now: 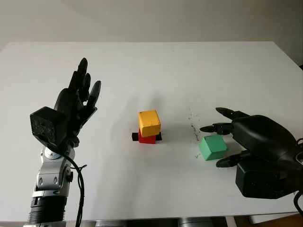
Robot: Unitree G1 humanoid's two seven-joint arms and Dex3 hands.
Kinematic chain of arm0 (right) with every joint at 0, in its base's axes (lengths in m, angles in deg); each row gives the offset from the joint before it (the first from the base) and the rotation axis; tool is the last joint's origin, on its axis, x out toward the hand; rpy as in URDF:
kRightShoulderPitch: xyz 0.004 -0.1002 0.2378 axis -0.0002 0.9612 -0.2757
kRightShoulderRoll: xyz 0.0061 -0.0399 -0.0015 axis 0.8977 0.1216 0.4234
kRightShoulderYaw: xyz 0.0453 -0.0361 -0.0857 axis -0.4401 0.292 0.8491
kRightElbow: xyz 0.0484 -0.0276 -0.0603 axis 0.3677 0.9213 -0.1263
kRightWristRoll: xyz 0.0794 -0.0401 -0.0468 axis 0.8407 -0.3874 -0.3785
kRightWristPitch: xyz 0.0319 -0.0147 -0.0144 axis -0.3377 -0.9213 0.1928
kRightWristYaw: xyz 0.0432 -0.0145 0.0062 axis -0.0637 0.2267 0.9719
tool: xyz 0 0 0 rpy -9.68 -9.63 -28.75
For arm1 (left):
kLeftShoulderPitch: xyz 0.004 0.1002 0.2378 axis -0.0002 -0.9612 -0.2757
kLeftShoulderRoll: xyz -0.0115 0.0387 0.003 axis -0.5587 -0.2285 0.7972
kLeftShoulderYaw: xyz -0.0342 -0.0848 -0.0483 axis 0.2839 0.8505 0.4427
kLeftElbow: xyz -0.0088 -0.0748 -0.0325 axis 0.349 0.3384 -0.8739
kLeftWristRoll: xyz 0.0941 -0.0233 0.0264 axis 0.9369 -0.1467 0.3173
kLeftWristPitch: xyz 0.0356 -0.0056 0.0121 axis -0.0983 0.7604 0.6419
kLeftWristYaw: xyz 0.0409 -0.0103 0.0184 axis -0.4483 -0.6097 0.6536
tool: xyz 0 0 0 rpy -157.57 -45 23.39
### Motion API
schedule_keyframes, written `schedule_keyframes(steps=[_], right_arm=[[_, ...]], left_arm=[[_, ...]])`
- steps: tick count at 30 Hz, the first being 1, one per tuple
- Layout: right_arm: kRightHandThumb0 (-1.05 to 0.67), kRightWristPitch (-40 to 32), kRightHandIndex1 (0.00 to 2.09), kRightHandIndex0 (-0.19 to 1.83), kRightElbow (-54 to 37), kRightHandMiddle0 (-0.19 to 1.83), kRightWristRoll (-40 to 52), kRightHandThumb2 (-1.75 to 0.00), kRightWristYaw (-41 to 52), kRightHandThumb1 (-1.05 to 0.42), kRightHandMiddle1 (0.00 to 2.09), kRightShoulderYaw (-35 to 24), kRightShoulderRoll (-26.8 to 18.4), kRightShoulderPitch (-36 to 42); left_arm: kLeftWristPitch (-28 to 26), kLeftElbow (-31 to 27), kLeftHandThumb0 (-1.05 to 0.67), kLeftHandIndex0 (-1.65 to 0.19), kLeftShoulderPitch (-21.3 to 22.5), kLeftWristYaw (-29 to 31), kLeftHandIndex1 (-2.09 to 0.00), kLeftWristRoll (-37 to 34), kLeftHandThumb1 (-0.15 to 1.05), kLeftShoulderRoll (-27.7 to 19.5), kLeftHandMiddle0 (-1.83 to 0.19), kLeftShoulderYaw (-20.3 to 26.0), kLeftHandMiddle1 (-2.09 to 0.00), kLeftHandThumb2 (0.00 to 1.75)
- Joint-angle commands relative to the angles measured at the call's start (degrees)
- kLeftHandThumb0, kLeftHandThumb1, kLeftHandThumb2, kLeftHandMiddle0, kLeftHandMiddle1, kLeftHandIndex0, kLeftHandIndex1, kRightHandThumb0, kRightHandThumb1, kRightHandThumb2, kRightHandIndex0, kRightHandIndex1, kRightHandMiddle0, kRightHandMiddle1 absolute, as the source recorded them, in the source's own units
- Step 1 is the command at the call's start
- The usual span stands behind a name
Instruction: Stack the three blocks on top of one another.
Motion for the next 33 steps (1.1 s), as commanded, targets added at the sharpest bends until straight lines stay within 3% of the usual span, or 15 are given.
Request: schedule_keyframes(steps=[1,3,5,8,15,24,30,33], right_arm=[[-0.53,1.0,0.09,0.19,1.0,0.70,-0.3,-0.05,-1.7,-0.83,0.23,-0.1,0.6,-0.7],[-0.51,2.1,0.08,0.23,1.9,0.71,-0.5,-0.05,-3.6,-0.83,0.35,-0.1,0.6,-0.7],[-0.47,3.1,0.07,0.28,2.8,0.59,-0.8,-0.06,-5.0,-0.86,0.76,-0.1,0.4,-0.8],[-0.41,4.8,0.07,0.33,4.3,0.55,-1.4,-0.06,-7.0,-0.89,1.02,-0.1,-0.1,-0.9],[-0.35,8.2,0.08,0.37,7.1,0.59,-2.8,-0.05,-9.3,-0.89,1.17,-0.3,-1.1,-1.5],[-0.35,10.0,0.08,0.42,9.2,0.62,-5.0,-0.05,-10.2,-0.86,1.11,0.0,-2.2,-2.7],[-0.38,1.2,0.07,0.41,6.8,0.64,0.8,-0.05,-2.8,-0.87,1.09,-1.0,0.5,-7.6],[-0.34,-4.6,0.06,0.40,6.0,0.55,6.8,-0.05,1.8,-0.86,1.29,-1.5,1.5,-12.8]], left_arm=[[-0.2,-0.8,-0.70,0.03,0.0,0.0,-0.05,-0.3,1.05,-0.4,0.03,0.3,-0.05,0.43],[-0.1,-0.8,-0.70,0.03,-0.1,0.1,-0.05,-0.3,1.05,-0.5,0.03,0.3,-0.05,0.43],[-0.1,-0.9,-0.70,0.02,-0.1,0.0,-0.06,-0.2,1.05,-0.5,0.02,0.3,-0.05,0.43],[-0.1,-1.1,-0.69,0.02,-0.3,0.0,-0.06,-0.1,1.05,-0.5,0.02,0.2,-0.05,0.43],[-0.3,-1.5,-0.70,0.02,-0.4,0.1,-0.05,-0.3,1.05,-0.4,0.03,0.3,-0.05,0.43],[-0.2,-1.1,-0.69,0.03,-0.3,0.0,-0.05,-0.5,1.05,-0.4,0.03,0.1,-0.05,0.43],[0.0,-0.6,-0.70,0.03,0.0,0.0,-0.05,-0.5,1.05,-0.4,0.03,0.2,-0.05,0.43],[-0.2,-0.7,-0.70,0.02,0.0,-0.3,-0.06,-0.3,1.05,-0.2,0.03,0.1,-0.06,0.42]])
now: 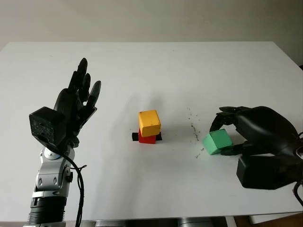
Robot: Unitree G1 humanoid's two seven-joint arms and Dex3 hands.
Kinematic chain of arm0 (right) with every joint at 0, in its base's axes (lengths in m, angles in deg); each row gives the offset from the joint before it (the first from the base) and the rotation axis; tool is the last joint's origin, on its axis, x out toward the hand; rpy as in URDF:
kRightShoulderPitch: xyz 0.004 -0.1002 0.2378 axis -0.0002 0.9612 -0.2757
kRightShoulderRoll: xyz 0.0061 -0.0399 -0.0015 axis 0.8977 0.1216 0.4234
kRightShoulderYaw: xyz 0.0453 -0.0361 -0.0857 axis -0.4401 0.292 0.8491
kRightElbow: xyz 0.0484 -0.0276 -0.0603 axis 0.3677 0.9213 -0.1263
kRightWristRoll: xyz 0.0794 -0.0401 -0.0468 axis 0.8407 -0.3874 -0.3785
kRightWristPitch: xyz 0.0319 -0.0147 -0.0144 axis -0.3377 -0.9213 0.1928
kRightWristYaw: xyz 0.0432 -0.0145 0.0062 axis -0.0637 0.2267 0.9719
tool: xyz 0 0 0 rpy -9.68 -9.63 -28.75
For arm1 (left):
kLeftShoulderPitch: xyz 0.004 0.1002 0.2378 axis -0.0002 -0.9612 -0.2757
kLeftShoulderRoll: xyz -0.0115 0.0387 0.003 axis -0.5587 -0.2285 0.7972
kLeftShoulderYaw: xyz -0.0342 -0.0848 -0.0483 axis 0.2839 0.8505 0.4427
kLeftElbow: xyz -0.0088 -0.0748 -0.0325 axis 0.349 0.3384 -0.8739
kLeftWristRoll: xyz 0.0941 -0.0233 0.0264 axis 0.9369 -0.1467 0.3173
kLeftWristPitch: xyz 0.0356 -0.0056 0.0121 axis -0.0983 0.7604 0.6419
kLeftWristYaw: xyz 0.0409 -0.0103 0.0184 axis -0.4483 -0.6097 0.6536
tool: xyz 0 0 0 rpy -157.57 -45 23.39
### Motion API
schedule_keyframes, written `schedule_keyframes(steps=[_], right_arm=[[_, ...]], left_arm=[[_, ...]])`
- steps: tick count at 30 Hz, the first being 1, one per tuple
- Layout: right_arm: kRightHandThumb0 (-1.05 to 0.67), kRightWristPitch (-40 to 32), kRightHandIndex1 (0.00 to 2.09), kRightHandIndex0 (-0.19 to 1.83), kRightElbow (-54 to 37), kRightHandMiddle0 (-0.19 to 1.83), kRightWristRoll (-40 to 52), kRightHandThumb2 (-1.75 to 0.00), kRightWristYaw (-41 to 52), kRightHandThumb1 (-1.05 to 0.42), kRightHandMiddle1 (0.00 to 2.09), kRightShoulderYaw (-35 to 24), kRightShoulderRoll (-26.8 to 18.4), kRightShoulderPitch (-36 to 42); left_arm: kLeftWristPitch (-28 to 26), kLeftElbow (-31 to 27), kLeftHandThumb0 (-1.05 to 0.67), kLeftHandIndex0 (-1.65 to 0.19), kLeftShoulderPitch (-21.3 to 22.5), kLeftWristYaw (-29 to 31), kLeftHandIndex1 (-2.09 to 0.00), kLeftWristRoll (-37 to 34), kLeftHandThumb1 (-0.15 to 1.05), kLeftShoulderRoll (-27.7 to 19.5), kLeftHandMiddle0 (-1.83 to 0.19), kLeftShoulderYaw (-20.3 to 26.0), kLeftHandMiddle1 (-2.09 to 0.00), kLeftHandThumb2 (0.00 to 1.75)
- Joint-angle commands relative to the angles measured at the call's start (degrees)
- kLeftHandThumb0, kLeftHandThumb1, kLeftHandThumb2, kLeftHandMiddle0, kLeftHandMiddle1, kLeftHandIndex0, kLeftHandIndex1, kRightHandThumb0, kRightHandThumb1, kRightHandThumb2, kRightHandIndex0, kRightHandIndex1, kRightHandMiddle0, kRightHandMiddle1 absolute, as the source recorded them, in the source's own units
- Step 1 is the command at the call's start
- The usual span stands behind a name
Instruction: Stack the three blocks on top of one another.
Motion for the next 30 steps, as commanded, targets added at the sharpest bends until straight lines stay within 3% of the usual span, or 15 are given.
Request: schedule_keyframes(steps=[1,10,16,22,30], right_arm=[[-0.34,-3.3,0.05,0.39,-2.2,0.53,3.0,-0.05,2.1,-0.86,1.31,-1.3,0.6,-4.8],[-0.37,-19.4,0.04,0.36,-3.5,0.46,9.4,-0.06,13.2,-0.88,1.39,3.8,0.1,-21.0],[-0.41,-21.8,0.06,0.39,-1.2,0.47,10.5,-0.06,15.8,-0.89,1.39,8.3,1.0,-29.7],[-0.40,-25.8,0.05,0.37,2.5,0.37,15.9,-0.06,17.1,-0.90,1.55,10.2,5.5,-35.2],[-0.44,-30.7,0.04,0.34,5.5,0.36,21.8,-0.05,15.7,-0.91,1.60,10.9,11.1,-37.7]], left_arm=[[0.0,-0.4,-0.70,0.02,0.3,-0.3,-0.06,0.2,1.05,-0.2,0.03,0.0,-0.06,0.43],[0.7,-0.1,-0.69,0.03,0.2,-0.3,-0.05,0.9,1.05,-0.2,0.02,-0.4,-0.05,0.45],[-0.1,-0.5,-0.69,0.03,0.1,-0.4,-0.05,0.9,1.05,0.0,0.03,-0.7,-0.05,0.45],[0.1,-0.7,-0.69,0.03,-0.1,-1.0,-0.05,1.3,1.05,0.3,0.03,-0.8,-0.05,0.47],[0.6,-0.3,-0.70,0.02,-0.1,-1.5,-0.06,0.5,1.05,0.7,0.01,-0.4,-0.06,0.46]])
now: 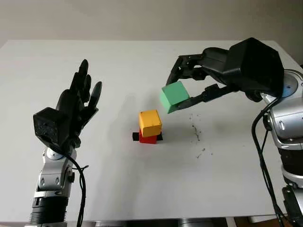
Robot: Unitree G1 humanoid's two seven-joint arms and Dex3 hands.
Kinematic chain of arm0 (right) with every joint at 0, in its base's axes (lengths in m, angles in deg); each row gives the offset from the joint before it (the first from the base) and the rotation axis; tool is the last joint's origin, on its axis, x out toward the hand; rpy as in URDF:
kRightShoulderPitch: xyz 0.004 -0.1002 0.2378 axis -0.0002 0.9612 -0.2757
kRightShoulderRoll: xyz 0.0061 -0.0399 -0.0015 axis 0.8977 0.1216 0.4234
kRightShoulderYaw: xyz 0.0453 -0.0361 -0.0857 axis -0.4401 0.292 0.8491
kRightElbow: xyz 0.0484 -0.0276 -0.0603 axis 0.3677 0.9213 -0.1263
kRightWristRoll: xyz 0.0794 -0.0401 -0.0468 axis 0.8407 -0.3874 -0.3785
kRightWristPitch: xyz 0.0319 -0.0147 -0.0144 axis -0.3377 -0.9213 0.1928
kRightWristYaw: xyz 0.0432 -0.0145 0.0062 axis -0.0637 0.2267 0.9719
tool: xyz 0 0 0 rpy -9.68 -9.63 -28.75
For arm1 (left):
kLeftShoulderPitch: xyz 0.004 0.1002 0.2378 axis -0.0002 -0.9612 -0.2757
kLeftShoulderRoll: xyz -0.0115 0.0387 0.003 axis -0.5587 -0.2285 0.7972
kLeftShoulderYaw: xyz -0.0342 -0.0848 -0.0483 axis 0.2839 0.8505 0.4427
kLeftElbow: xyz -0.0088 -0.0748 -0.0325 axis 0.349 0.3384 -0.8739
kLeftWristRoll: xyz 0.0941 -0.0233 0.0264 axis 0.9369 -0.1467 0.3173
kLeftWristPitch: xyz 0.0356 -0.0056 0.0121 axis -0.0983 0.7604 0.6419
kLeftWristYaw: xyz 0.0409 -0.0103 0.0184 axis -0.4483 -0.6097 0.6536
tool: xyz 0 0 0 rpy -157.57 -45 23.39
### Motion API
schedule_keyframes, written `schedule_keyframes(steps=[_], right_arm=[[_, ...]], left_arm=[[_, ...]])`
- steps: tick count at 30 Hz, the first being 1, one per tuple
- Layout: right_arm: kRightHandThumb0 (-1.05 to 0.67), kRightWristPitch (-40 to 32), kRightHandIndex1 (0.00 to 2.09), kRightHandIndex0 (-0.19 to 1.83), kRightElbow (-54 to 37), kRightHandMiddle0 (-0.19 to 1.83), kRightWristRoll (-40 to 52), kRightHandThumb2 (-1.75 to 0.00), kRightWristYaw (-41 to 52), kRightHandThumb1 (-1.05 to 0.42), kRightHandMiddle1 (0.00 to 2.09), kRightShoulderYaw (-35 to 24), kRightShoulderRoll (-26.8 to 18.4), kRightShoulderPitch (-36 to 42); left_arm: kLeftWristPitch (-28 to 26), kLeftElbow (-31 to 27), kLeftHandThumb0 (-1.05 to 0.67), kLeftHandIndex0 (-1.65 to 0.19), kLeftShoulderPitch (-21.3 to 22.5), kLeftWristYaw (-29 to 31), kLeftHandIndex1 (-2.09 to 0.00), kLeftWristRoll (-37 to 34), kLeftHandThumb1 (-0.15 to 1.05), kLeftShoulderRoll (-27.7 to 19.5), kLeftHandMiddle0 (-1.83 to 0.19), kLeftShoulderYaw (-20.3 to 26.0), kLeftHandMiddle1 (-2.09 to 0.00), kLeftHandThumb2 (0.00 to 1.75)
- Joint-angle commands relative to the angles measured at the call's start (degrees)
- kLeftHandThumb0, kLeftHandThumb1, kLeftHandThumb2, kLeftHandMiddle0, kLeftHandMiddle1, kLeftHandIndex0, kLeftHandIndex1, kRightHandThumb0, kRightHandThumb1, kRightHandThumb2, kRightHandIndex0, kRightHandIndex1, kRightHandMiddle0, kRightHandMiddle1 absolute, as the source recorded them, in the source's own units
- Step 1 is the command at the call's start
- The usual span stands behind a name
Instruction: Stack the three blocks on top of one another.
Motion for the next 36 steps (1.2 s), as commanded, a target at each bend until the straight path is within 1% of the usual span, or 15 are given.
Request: schedule_keyframes(steps=[1,7,15,19,25,29,36], right_arm=[[-0.45,0.1,0.04,0.35,1.0,0.36,1.4,-0.05,-1.1,-0.91,1.60,-0.4,1.4,-1.6],[-0.50,-1.6,0.05,0.36,3.1,0.36,3.9,-0.05,-4.2,-0.91,1.61,-0.1,4.9,-1.6],[-0.51,-2.9,0.04,0.35,4.0,0.38,5.4,-0.05,-6.5,-0.90,1.62,0.5,6.6,-0.2],[-0.52,-3.2,0.04,0.35,4.4,0.39,6.1,-0.05,-7.4,-0.91,1.63,0.8,7.1,0.4],[-0.50,-6.5,0.03,0.32,4.1,0.37,7.4,-0.05,-7.5,-0.91,1.65,1.1,7.6,0.7],[-0.48,-10.5,0.02,0.30,3.9,0.36,9.0,-0.05,-7.3,-0.91,1.66,1.4,7.8,0.4],[-0.47,-12.8,0.02,0.29,3.7,0.36,10.0,-0.05,-7.4,-0.91,1.67,2.8,7.6,0.9]], left_arm=[[0.6,-0.3,-0.70,0.02,0.1,-0.1,-0.06,-0.5,1.05,0.3,0.02,0.3,-0.05,0.46],[1.3,0.1,-0.71,0.02,0.1,-0.2,-0.06,-0.6,1.05,0.2,0.01,0.4,-0.06,0.46],[0.7,-0.7,-0.70,0.03,-0.1,0.5,-0.05,-1.0,1.05,-0.3,0.03,0.5,-0.05,0.47],[0.8,-0.3,-0.70,0.02,0.1,0.4,-0.06,-1.1,1.05,-0.2,0.01,0.6,-0.06,0.47],[0.2,-1.1,-0.69,0.03,0.0,0.8,-0.05,-1.2,1.05,-0.4,0.03,0.6,-0.05,0.47],[0.0,-1.3,-0.69,0.03,-0.1,0.6,-0.05,-1.1,1.05,-0.3,0.03,0.5,-0.05,0.47],[-0.3,-1.5,-0.69,0.03,-0.2,0.7,-0.05,-1.2,1.05,-0.3,0.03,0.5,-0.05,0.47]])
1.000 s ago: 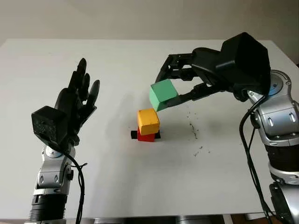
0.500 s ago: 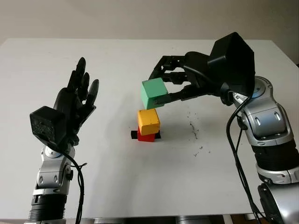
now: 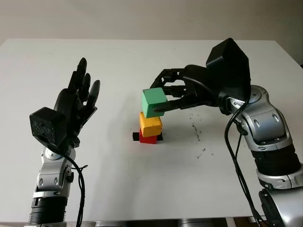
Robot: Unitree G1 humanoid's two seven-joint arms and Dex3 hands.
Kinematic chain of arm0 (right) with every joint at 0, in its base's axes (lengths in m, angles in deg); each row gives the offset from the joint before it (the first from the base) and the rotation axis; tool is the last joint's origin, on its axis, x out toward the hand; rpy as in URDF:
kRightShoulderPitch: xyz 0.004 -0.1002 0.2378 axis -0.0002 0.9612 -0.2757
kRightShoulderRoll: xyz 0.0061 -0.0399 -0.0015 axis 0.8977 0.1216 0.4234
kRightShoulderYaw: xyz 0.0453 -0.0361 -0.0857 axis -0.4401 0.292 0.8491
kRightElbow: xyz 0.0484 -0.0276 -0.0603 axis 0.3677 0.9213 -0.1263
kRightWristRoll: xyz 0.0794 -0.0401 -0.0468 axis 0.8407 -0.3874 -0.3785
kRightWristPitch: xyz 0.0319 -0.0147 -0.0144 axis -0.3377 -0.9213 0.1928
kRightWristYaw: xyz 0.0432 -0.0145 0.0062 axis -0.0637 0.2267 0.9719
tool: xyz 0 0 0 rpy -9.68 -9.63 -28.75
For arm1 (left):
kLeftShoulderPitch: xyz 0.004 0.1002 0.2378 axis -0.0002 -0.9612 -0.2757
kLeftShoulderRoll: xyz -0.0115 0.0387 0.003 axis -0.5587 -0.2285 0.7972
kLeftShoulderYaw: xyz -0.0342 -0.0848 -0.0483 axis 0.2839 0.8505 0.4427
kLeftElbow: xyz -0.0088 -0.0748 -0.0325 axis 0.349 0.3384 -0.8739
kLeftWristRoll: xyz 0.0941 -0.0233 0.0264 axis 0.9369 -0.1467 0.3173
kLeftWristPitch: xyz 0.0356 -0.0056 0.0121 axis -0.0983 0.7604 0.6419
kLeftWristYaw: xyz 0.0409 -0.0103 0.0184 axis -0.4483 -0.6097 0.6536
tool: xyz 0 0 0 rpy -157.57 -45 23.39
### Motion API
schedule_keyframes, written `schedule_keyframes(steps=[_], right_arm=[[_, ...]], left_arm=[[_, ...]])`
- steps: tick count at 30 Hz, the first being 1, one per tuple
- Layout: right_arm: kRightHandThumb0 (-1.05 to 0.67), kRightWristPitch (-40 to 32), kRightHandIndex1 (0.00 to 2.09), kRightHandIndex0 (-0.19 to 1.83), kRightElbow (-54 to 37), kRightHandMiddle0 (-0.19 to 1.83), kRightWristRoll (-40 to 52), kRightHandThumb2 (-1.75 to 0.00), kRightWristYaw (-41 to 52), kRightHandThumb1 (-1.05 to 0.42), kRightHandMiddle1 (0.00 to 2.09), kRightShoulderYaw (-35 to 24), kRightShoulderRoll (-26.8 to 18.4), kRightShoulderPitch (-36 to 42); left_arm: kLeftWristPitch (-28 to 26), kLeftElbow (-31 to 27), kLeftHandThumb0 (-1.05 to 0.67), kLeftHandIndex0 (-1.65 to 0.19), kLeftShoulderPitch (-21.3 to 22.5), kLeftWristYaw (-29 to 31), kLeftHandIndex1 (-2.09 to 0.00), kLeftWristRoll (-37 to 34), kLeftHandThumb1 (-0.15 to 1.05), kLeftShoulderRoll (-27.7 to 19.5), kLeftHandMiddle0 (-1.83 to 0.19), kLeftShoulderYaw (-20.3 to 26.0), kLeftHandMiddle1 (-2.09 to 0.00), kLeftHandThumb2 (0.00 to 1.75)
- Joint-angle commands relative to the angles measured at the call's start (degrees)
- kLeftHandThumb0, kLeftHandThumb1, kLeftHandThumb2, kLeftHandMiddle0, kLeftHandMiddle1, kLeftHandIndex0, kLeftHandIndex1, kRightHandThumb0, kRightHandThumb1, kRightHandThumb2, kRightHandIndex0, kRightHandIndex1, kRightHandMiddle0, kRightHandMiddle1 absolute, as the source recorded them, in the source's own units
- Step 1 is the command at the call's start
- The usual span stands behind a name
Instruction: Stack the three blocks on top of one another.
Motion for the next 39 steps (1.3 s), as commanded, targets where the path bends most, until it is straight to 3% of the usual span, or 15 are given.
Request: schedule_keyframes(steps=[1,27,39], right_arm=[[-0.47,-0.4,0.02,0.29,-0.8,0.36,0.4,-0.05,-0.1,-0.91,1.67,0.1,-0.1,0.0],[-0.48,4.6,0.03,0.27,0.5,0.36,0.5,-0.05,0.2,-0.90,1.67,1.7,-0.9,1.2],[-0.54,8.7,0.01,0.19,1.1,0.13,-0.2,-0.05,1.2,-0.89,1.25,2.1,-1.8,2.0]], left_arm=[[-0.3,-1.1,-0.69,0.03,-0.3,0.3,-0.05,-0.2,1.05,-0.3,0.04,0.1,-0.05,0.47],[-1.0,-2.3,-0.68,0.04,-0.8,0.0,-0.05,-0.2,1.05,-0.1,0.04,0.0,-0.05,0.47],[-0.9,-2.0,-0.69,0.03,-0.6,-0.3,-0.06,0.1,1.05,0.1,0.03,0.0,-0.06,0.47]])
